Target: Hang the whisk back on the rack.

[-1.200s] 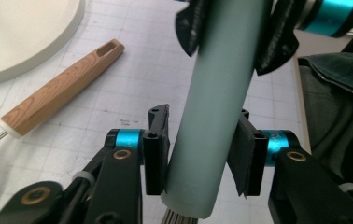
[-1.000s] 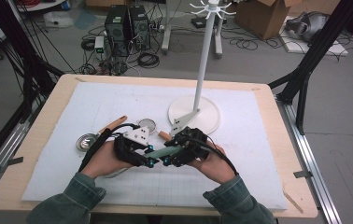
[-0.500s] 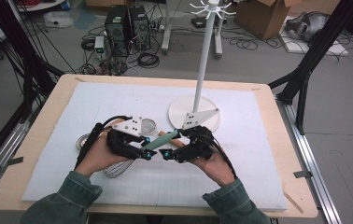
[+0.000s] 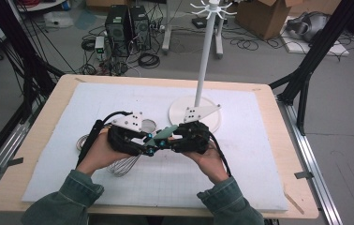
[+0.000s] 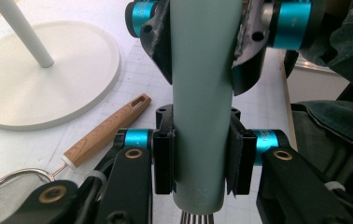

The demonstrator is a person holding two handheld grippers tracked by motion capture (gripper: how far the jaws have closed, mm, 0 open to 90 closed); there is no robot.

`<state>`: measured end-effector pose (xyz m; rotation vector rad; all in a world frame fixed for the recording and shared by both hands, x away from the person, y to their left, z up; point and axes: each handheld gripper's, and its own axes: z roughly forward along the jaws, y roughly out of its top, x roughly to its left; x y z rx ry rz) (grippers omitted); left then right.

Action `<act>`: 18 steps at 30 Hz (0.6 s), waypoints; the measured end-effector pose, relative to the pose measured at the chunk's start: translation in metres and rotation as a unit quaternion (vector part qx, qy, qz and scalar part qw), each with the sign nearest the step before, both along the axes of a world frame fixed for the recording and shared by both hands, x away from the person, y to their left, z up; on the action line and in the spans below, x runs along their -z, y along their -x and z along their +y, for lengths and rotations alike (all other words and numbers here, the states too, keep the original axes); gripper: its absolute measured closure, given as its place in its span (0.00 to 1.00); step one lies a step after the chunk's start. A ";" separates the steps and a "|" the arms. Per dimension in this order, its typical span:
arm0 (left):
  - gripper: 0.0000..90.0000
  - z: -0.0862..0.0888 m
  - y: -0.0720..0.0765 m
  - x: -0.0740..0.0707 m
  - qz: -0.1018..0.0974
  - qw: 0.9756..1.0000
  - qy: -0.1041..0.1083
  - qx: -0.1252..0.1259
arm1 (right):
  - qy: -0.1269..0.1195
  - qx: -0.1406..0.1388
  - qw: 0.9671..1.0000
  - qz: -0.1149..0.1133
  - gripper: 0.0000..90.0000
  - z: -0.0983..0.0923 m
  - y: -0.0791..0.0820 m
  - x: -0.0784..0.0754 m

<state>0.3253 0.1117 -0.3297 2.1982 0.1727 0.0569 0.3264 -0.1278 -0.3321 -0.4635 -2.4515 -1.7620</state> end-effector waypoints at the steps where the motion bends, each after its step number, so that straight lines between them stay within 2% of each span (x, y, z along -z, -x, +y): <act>1: 0.76 0.000 0.000 0.000 0.002 1.000 0.003 -0.003 | -0.002 -0.003 1.000 0.002 0.72 0.001 0.000 -0.001; 5: 0.75 0.003 0.000 -0.002 0.003 1.000 0.013 -0.013 | -0.004 0.007 1.000 0.013 0.73 0.003 0.000 -0.004; 10: 0.68 0.009 0.000 -0.006 -0.002 0.999 0.024 -0.033 | 0.000 0.028 1.000 0.014 0.73 0.008 0.003 -0.015; 13: 0.71 0.011 0.001 -0.008 -0.002 0.999 0.024 -0.035 | 0.001 0.043 0.999 0.012 0.73 0.011 0.005 -0.022; 18: 0.76 0.013 0.002 -0.010 -0.004 0.999 0.039 -0.035 | -0.003 0.061 0.998 0.009 0.73 0.014 0.007 -0.029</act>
